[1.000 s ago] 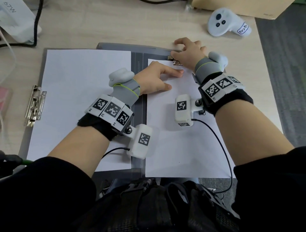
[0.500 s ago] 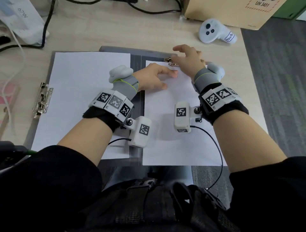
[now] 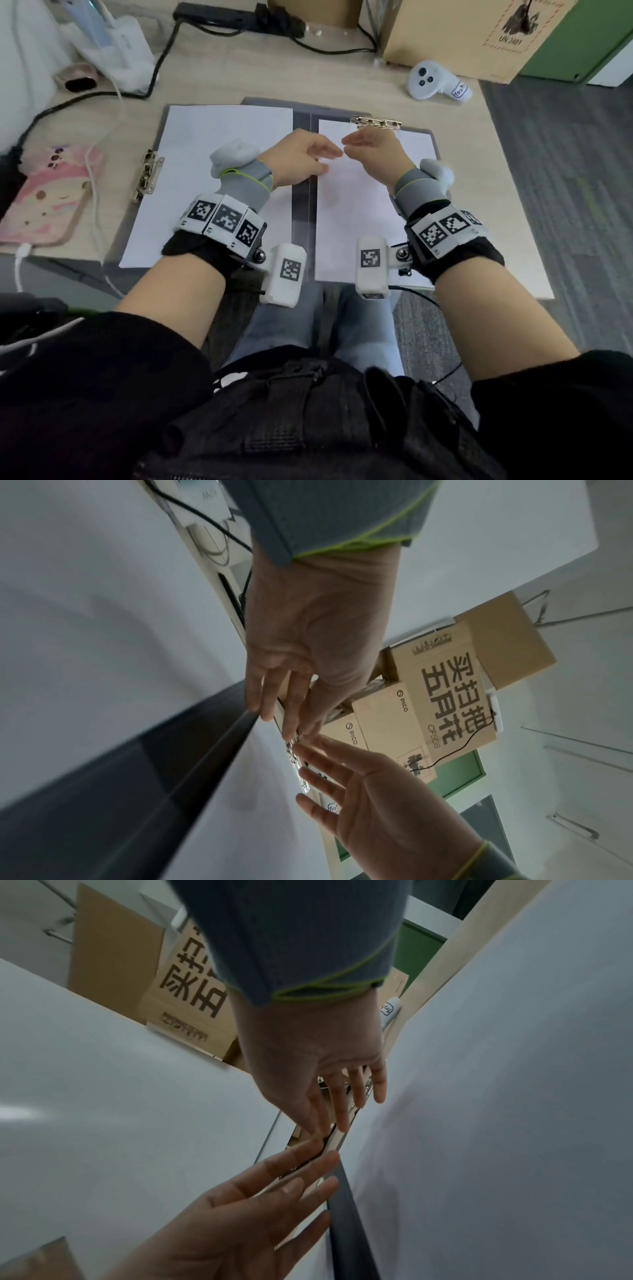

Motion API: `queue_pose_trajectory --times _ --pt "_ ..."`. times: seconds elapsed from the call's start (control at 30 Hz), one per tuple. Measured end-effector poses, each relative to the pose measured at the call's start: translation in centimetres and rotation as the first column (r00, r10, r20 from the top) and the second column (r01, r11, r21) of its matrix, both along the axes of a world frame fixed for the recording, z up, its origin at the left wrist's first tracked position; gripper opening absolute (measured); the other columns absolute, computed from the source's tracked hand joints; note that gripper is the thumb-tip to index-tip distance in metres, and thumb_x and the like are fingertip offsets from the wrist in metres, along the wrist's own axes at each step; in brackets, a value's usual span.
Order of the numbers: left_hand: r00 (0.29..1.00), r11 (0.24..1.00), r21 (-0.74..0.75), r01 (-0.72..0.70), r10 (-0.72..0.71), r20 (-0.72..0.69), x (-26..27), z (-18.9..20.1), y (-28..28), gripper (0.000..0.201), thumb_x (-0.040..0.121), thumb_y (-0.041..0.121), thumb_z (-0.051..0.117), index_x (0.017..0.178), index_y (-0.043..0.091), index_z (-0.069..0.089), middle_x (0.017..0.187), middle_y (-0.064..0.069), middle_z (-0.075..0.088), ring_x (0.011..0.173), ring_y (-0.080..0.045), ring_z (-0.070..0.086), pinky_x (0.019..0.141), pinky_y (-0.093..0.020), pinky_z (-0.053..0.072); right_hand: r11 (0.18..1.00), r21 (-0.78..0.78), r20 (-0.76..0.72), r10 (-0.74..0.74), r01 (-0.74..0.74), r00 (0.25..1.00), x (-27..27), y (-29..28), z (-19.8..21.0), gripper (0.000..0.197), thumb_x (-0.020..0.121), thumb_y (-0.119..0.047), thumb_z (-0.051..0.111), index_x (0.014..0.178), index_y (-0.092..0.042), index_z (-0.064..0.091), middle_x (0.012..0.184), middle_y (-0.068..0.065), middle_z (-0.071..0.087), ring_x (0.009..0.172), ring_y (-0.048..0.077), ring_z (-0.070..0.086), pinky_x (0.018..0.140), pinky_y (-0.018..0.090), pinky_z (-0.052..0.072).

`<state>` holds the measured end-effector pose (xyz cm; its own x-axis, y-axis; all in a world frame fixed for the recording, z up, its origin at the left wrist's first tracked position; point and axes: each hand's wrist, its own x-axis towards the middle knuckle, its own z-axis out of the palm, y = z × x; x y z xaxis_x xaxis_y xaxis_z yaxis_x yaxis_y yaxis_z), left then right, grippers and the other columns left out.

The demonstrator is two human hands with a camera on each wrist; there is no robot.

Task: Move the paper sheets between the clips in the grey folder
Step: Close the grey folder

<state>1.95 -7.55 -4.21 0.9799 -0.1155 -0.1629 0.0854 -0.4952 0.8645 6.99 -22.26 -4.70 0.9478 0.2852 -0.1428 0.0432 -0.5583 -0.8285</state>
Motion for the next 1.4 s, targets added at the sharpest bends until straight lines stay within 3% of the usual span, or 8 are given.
queue_pose_trajectory --times 0.07,0.23,0.4,0.63,0.87,1.03,1.2,1.4 --pt "0.995 0.996 0.003 -0.085 0.085 0.047 -1.5 0.0 0.8 0.036 0.085 -0.008 0.051 0.118 0.003 0.06 0.124 -0.013 0.062 0.11 -0.011 0.056 0.082 -0.004 0.044 1.0 -0.005 0.016 0.028 -0.028 0.999 -1.5 0.9 0.0 0.027 0.088 -0.008 0.056 0.113 -0.003 0.065 0.119 0.012 0.066 0.097 0.011 0.054 0.087 0.022 0.043" --pt "0.947 0.944 0.102 -0.315 0.305 0.1 -5.4 0.0 3.8 0.034 0.082 0.003 0.057 0.113 0.012 0.065 0.126 -0.004 0.063 0.122 -0.014 0.054 0.106 -0.028 0.041 0.995 -0.018 0.026 0.102 -0.102 0.994 -4.9 4.2 -0.3 0.027 0.087 -0.011 0.057 0.111 -0.005 0.066 0.117 0.012 0.067 0.098 0.014 0.056 0.091 0.026 0.045" --pt "0.785 0.767 0.17 -0.619 0.61 0.109 -9.2 -0.9 8.2 0.048 0.078 0.018 0.058 0.126 0.014 0.054 0.135 -0.006 0.054 0.126 -0.024 0.048 0.106 -0.031 0.038 0.982 -0.078 -0.01 0.174 -0.174 0.985 -7.0 6.9 -0.8 0.032 0.088 -0.018 0.058 0.119 -0.01 0.061 0.119 0.009 0.061 0.101 0.017 0.053 0.097 0.034 0.045" --pt "0.615 0.536 0.44 -0.72 0.787 0.048 -13.5 -2.0 12.8 0.05 0.082 0.02 0.055 0.13 0.009 0.047 0.141 -0.016 0.043 0.123 -0.038 0.048 0.097 -0.037 0.041 0.917 -0.34 -0.046 0.206 -0.21 0.977 -9.0 10.2 -0.9 0.051 0.087 -0.031 0.06 0.135 -0.021 0.047 0.145 0.011 0.036 0.135 0.036 0.033 0.111 0.044 0.035" --pt "0.561 0.574 0.079 -0.815 0.816 -0.141 -14.1 -1.2 14.2 0.05 0.074 0.013 0.068 0.121 -0.001 0.056 0.113 -0.019 0.062 0.104 -0.029 0.06 0.091 -0.038 0.049 0.882 -0.425 -0.054 0.201 -0.205 0.978 -9.5 10.5 -0.7 0.05 0.088 -0.031 0.057 0.136 -0.022 0.047 0.146 0.011 0.035 0.135 0.035 0.033 0.112 0.039 0.032" --pt "0.681 0.669 -0.124 -0.732 0.724 -0.113 -14.5 0.7 14.8 0.028 0.083 0.006 0.059 0.11 0.015 0.061 0.084 0.002 0.06 0.068 0.003 0.061 0.056 -0.01 0.044 0.888 -0.413 -0.094 0.178 -0.201 0.98 -9.7 10.6 -0.2 0.05 0.088 -0.036 0.056 0.136 -0.024 0.045 0.146 0.007 0.036 0.135 0.035 0.031 0.111 0.039 0.03" --pt "0.796 0.756 -0.288 -0.588 0.604 -0.041 -14.7 4.9 13.4 0.023 0.081 0.001 0.052 0.076 0.019 0.065 0.078 -0.003 0.059 0.063 -0.015 0.051 0.053 -0.018 0.044 0.932 -0.289 -0.121 0.191 -0.219 0.974 -10.0 10.2 1.1 0.059 0.089 -0.046 0.053 0.139 -0.02 0.04 0.15 0.004 0.035 0.136 0.028 0.036 0.111 0.036 0.033" --pt "0.829 0.752 -0.495 -0.435 0.549 0.105 -13.5 8.9 8.6 0.009 0.09 0.024 0.054 0.091 0.024 0.063 0.08 0.003 0.066 0.049 -0.008 0.063 0.052 -0.022 0.053 0.98 0.062 -0.191 0.196 -0.188 0.962 -10.6 8.2 3.7 0.07 0.088 -0.061 0.044 0.145 -0.023 0.032 0.156 -0.004 0.025 0.143 0.02 0.026 0.112 0.043 0.025"
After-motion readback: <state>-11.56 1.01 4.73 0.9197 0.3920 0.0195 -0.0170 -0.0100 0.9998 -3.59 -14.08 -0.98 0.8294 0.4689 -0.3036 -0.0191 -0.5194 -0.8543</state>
